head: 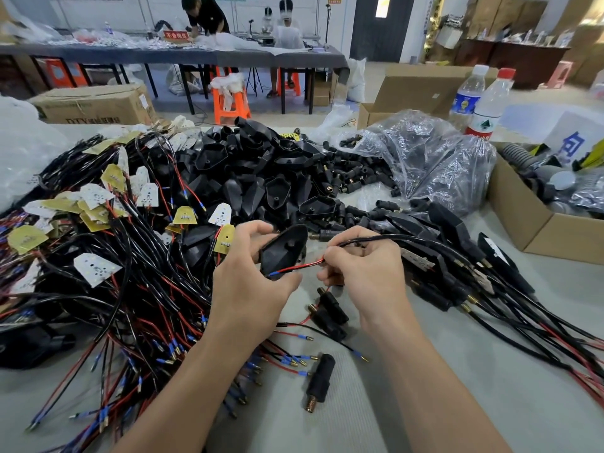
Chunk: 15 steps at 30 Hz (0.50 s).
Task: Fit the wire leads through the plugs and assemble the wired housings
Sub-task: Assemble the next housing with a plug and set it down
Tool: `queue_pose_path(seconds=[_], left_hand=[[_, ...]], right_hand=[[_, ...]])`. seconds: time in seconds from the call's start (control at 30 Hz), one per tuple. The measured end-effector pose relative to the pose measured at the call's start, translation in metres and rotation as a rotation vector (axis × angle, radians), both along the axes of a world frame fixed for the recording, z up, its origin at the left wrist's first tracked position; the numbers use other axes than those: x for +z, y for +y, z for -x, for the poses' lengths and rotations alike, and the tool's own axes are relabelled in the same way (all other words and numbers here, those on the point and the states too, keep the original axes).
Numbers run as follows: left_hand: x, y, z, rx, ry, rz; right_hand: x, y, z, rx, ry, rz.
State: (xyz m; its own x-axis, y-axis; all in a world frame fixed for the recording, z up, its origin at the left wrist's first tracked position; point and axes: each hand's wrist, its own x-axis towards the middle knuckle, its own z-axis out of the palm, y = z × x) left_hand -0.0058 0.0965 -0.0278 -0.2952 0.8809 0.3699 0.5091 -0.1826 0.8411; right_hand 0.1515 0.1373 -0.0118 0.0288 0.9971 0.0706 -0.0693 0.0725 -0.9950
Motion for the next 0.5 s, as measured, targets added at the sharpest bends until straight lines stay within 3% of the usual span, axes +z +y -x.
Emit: queue_pose_path(seconds=[0.17, 0.3, 0.4, 0.5], left_hand=[[0.0007, -0.0019, -0.0036, -0.025, 0.054, -0.028], [0.0005, -0.0028, -0.0042, -0.070, 0.040, -0.020], [0.0028, -0.0013, -0.0005, -0.183, -0.037, 0.039], [0.0041, 0.0037, 0.0042, -0.383, -0.254, 0.124]], right_hand=[[-0.0019, -0.0017, 0.0043, 0.114, 0.049, -0.006], [-0.0065, -0.0041, 0.0074, 0.022, -0.190, -0.103], [-0.0072, -0.0019, 0.0052, -0.037, -0.286, -0.190], [-0.0077, 0.0016, 0.0039, 0.009, -0.139, -0.098]])
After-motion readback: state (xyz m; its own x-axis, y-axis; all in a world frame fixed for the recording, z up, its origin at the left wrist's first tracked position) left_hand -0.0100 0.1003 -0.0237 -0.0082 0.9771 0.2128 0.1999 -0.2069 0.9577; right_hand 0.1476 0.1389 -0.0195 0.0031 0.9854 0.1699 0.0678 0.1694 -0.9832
